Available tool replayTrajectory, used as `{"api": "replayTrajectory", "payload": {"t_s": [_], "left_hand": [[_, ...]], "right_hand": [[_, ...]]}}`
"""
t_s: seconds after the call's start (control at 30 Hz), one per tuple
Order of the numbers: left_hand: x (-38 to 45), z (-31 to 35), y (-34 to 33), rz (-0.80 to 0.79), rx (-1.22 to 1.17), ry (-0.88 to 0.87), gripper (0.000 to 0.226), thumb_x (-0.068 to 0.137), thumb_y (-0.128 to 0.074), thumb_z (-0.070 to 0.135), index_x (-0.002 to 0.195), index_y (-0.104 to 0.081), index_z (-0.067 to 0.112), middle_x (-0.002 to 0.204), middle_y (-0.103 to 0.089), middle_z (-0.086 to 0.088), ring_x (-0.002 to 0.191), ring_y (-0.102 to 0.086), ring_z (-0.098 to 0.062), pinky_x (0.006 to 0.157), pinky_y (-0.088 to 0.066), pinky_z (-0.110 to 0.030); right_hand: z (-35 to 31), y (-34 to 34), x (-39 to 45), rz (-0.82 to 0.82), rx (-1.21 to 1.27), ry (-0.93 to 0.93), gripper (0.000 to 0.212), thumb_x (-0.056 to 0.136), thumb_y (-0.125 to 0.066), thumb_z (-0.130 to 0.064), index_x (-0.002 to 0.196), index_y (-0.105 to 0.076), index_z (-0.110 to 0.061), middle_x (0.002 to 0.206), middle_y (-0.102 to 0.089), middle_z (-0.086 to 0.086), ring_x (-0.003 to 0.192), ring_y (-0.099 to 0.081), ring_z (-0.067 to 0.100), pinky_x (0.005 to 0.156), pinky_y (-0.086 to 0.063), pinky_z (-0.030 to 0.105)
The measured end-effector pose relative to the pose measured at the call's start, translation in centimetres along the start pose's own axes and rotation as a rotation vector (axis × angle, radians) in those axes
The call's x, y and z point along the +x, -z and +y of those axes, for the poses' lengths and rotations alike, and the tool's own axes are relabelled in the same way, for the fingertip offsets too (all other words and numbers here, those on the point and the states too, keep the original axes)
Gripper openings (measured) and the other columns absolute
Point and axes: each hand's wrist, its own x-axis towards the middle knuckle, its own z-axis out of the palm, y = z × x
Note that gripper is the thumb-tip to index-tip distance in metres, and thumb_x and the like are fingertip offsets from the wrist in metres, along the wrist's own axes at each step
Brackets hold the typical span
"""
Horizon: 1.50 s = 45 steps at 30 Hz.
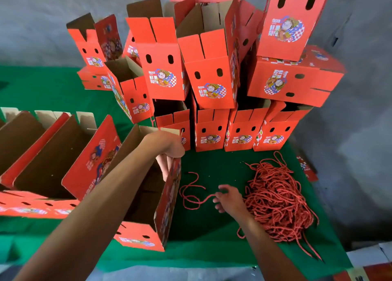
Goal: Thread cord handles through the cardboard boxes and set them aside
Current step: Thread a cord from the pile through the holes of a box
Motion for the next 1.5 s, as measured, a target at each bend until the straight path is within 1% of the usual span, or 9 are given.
{"api": "replayTrajectory", "payload": {"t_s": [0.2, 0.33, 0.43, 0.63, 0.77, 0.97, 1.07, 1.37, 1.5], "left_hand": [[1.7, -0.6, -2.1, 0.092, -0.181, -0.129, 0.030, 0.101, -0.045, 0.014, 0.118, -0.061, -0.005, 0.109, -0.074, -0.019, 0.083, -0.078, -0.028, 0.064, -0.064, -0.036], [2.3, -1.3, -2.8, 0.088, -0.342, -0.167, 0.024, 0.101, -0.048, 0.014, 0.121, -0.056, 0.003, 0.116, -0.069, -0.019, 0.095, -0.074, -0.028, 0.069, -0.065, -0.038], [2.9, -2.4, -3.1, 0.137, -0.459, -0.146, 0.034, 0.098, -0.047, 0.020, 0.128, -0.049, 0.004, 0.111, -0.072, -0.017, 0.093, -0.076, -0.031, 0.072, -0.065, -0.040], [4.1, -3.6, -3.7, 0.242, -0.513, -0.135, 0.033, 0.095, -0.049, 0.022, 0.124, -0.054, 0.007, 0.103, -0.075, -0.013, 0.086, -0.077, -0.027, 0.071, -0.065, -0.039], [4.1, -3.9, -3.6, 0.246, -0.542, -0.132, 0.029, 0.096, -0.049, 0.022, 0.119, -0.058, 0.006, 0.099, -0.076, -0.013, 0.084, -0.077, -0.027, 0.069, -0.063, -0.035], [3.7, -4.7, -3.8, 0.236, -0.614, -0.092, 0.028, 0.096, -0.052, 0.025, 0.116, -0.060, 0.008, 0.089, -0.076, -0.011, 0.073, -0.076, -0.023, 0.062, -0.056, -0.028], [3.8, -4.8, -4.0, 0.229, -0.644, -0.085, 0.032, 0.095, -0.054, 0.029, 0.119, -0.058, 0.008, 0.097, -0.075, -0.014, 0.084, -0.075, -0.028, 0.074, -0.058, -0.033], [3.9, -5.2, -4.4, 0.255, -0.708, -0.099, 0.039, 0.092, -0.057, 0.030, 0.117, -0.067, 0.001, 0.102, -0.075, -0.021, 0.091, -0.072, -0.037, 0.095, -0.055, -0.045], [4.3, -5.2, -4.7, 0.244, -0.775, -0.142, 0.053, 0.098, -0.050, 0.056, 0.119, -0.067, 0.010, 0.104, -0.076, -0.016, 0.090, -0.072, -0.030, 0.096, -0.055, -0.045]], "right_hand": [[3.0, -1.0, 0.3, -0.117, -0.329, -0.083, 0.012, 0.085, -0.073, -0.001, 0.079, -0.074, 0.009, 0.087, -0.075, 0.026, 0.077, -0.069, 0.028, 0.088, -0.060, 0.047], [3.9, -1.8, -0.4, -0.068, -0.897, -0.021, 0.020, 0.088, -0.072, -0.014, 0.106, -0.075, -0.005, 0.107, -0.076, 0.016, 0.103, -0.073, 0.029, 0.088, -0.059, 0.036], [4.8, -1.9, -0.5, -0.057, -1.025, -0.062, 0.043, 0.087, -0.078, -0.031, 0.122, -0.064, -0.009, 0.121, -0.070, 0.011, 0.115, -0.068, 0.029, 0.095, -0.055, 0.038], [6.2, -1.1, 0.3, -0.160, -0.729, -0.076, 0.023, 0.084, -0.078, -0.011, 0.094, -0.074, 0.009, 0.087, -0.077, 0.021, 0.074, -0.073, 0.024, 0.083, -0.062, 0.043], [5.9, -1.0, -0.1, -0.206, -0.553, -0.028, 0.029, 0.084, -0.074, -0.014, 0.058, -0.064, -0.004, 0.048, -0.059, 0.002, 0.040, -0.053, 0.007, 0.053, -0.048, 0.026], [1.0, -4.7, -0.3, -0.186, 0.392, -0.016, 0.010, 0.092, -0.067, -0.005, 0.087, -0.070, 0.003, 0.078, -0.072, 0.017, 0.066, -0.068, 0.023, 0.068, -0.059, 0.033], [-2.3, -6.4, 0.0, -0.178, 0.703, 0.033, 0.009, 0.095, -0.068, -0.006, 0.096, -0.070, 0.002, 0.091, -0.076, 0.021, 0.079, -0.075, 0.028, 0.076, -0.062, 0.035], [-4.8, -9.1, 0.6, -0.073, 0.687, 0.074, 0.011, 0.094, -0.071, -0.010, 0.087, -0.075, -0.002, 0.082, -0.074, 0.013, 0.074, -0.069, 0.021, 0.069, -0.057, 0.026], [-5.1, -9.4, 0.6, -0.068, 0.766, 0.042, 0.011, 0.093, -0.070, -0.005, 0.083, -0.072, -0.002, 0.079, -0.072, 0.013, 0.068, -0.067, 0.019, 0.068, -0.057, 0.027]]}}
